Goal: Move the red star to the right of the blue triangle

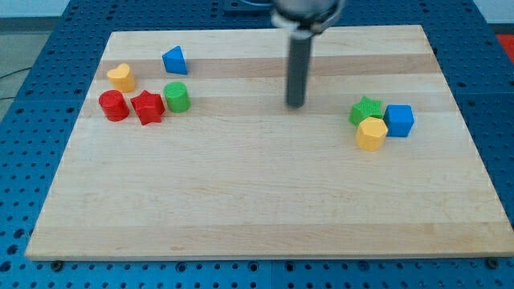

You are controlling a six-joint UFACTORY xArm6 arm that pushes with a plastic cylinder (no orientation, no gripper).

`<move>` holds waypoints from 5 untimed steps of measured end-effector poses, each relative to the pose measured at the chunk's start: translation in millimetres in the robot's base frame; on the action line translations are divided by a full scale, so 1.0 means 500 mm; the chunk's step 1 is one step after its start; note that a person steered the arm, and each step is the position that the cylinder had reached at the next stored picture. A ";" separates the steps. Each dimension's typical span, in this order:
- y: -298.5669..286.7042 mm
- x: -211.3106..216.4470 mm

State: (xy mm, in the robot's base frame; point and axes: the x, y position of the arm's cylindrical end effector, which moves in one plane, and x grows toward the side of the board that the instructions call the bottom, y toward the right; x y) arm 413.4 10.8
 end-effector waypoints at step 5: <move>-0.329 -0.151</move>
